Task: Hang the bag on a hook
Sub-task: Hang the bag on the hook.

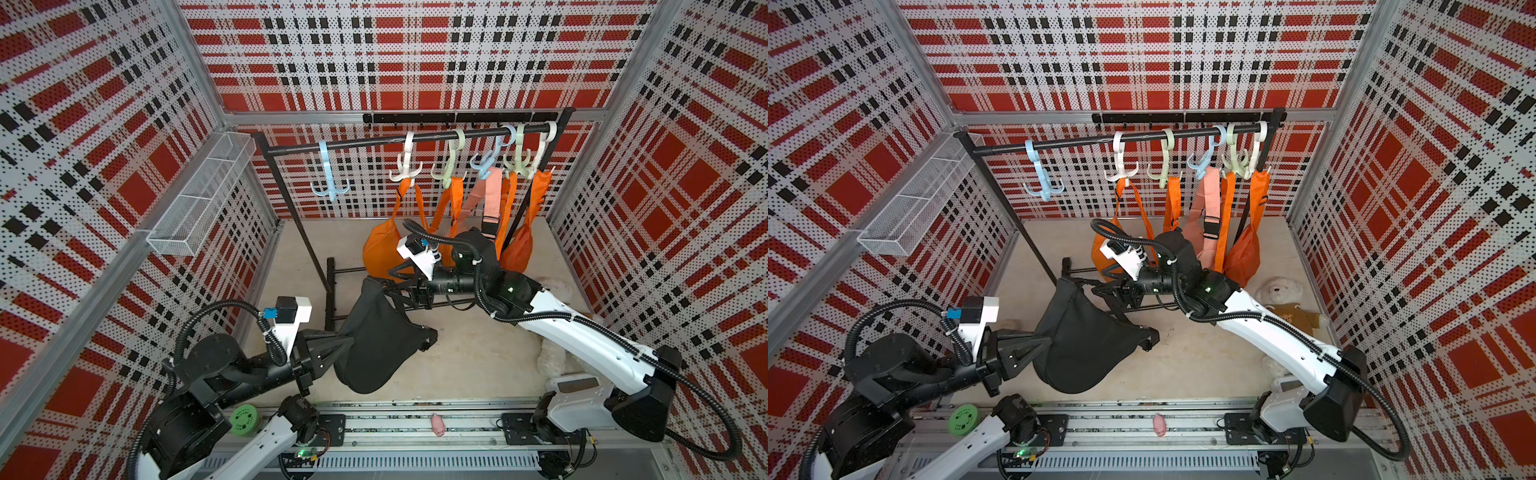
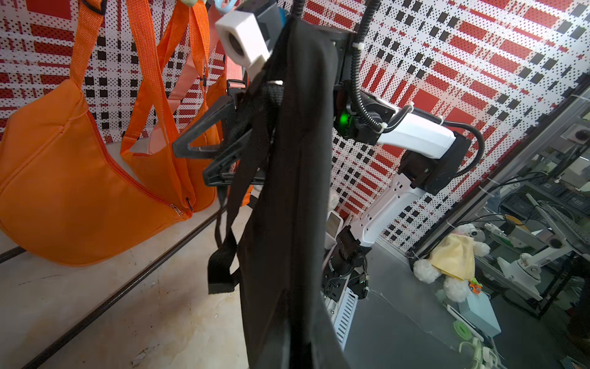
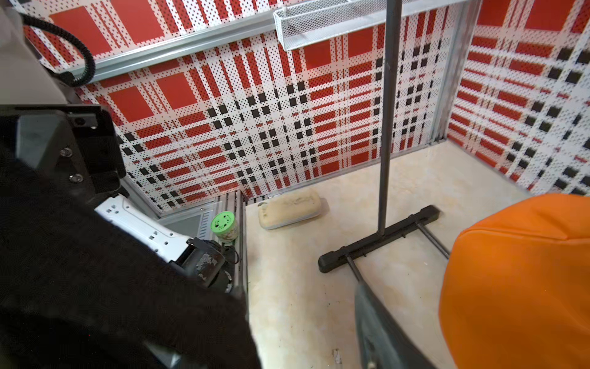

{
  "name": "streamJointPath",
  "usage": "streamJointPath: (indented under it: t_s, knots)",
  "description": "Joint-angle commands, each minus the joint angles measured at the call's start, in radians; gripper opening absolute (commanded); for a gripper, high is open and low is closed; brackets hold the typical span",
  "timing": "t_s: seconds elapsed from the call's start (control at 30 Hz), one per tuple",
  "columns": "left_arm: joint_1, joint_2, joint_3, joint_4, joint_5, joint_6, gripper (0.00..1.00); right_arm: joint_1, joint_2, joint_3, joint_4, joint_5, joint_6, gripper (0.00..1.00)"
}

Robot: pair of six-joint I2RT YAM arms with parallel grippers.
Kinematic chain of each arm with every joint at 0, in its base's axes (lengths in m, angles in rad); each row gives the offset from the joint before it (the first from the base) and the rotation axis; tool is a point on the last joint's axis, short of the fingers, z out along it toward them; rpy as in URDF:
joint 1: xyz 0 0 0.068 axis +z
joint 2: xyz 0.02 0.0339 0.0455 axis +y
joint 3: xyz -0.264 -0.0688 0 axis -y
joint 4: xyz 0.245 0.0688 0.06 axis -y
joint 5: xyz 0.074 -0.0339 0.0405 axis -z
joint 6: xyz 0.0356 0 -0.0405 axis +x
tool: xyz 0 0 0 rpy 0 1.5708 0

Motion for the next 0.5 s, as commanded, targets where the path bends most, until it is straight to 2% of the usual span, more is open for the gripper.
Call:
streamJointPath:
  t_s: [0.0,0.03,0.07,0.2,0.33,0.47]
  knots:
    - [0.004,-0.023,0.007,0.041,0.035,-0.018,0.00,0.004,0.003,-0.012,0.069,-0.007,0.000,0.23]
    - [0.004,-0.027,-0.005,0.059,0.054,-0.031,0.00,0.003,0.000,-0.014,0.084,0.004,0.004,0.13]
    - [0.004,-0.029,-0.014,0.067,0.062,-0.037,0.00,-0.002,0.003,-0.010,0.092,0.015,0.011,0.09]
    - [0.002,-0.059,-0.048,0.067,0.027,-0.038,0.00,-0.034,0.015,0.026,0.143,0.087,0.062,0.00]
    - [0.002,-0.107,-0.114,0.083,-0.058,-0.060,0.00,-0.060,0.026,0.072,0.178,0.196,0.108,0.00]
    - [-0.004,-0.166,-0.131,0.076,-0.175,-0.080,0.00,-0.069,0.048,0.138,0.159,0.266,0.088,0.00]
